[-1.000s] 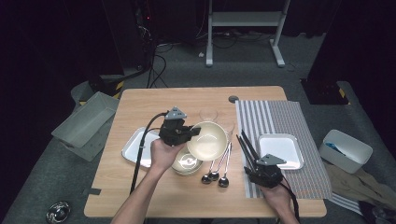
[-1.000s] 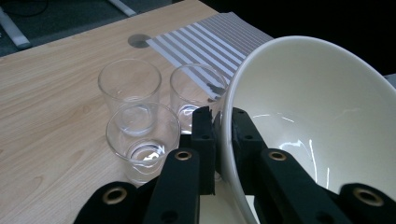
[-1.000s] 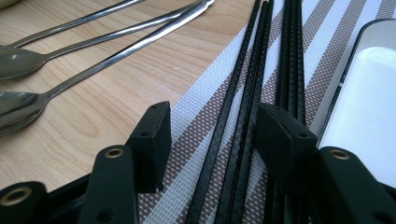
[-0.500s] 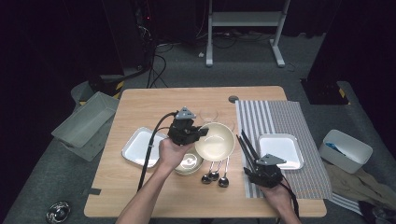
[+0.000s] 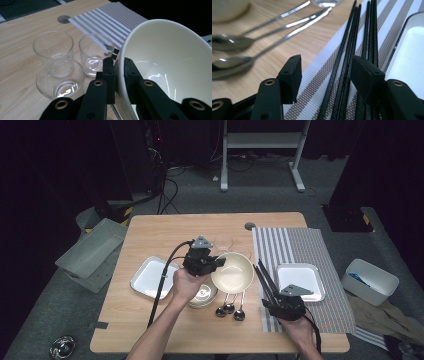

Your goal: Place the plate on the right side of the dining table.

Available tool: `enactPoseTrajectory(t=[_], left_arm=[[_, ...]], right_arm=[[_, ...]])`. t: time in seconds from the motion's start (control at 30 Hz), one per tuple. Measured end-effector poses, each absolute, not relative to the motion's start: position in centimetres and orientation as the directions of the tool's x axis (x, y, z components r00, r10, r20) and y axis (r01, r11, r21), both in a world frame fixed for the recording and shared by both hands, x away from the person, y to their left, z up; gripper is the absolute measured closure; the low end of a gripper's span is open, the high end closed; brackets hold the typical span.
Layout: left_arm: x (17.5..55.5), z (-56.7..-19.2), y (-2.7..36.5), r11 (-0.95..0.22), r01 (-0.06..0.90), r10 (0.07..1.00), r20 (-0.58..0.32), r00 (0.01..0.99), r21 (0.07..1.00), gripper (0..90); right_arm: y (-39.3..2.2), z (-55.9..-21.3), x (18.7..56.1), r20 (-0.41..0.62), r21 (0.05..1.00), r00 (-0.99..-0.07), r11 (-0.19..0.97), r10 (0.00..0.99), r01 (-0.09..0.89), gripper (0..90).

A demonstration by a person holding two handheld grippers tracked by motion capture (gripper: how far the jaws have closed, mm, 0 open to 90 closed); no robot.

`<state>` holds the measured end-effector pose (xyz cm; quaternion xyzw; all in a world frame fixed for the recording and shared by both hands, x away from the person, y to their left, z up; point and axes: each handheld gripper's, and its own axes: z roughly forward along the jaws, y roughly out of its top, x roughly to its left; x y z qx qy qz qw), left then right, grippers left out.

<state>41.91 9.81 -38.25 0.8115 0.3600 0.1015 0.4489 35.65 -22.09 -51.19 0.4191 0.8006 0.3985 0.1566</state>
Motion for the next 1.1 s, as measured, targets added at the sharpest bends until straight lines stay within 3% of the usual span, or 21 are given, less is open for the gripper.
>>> enactPoseTrajectory(t=[0.1,0.23,0.7,1.1], left_arm=[[41.9,-38.4,9.8,-0.341,0.495,0.677,-0.157,0.719,0.799,82.7],[41.9,-38.6,10.0,-0.337,0.501,0.68,-0.161,0.715,0.798,82.6],[41.8,-38.8,10.3,-0.339,0.507,0.686,-0.161,0.71,0.793,82.7],[41.7,-39.0,10.1,-0.354,0.506,0.69,-0.146,0.709,0.787,82.6]], right_arm=[[-22.4,-50.1,35.7,0.115,0.782,-0.611,0.309,0.783,0.542,35.2],[-22.3,-49.0,35.8,0.137,0.791,-0.636,0.302,0.76,0.532,34.2],[-21.1,-44.8,36.2,0.123,0.837,-0.697,0.303,0.707,0.456,45.3],[-20.2,-41.8,36.8,0.123,0.856,-0.726,0.299,0.676,0.423,47.2]])
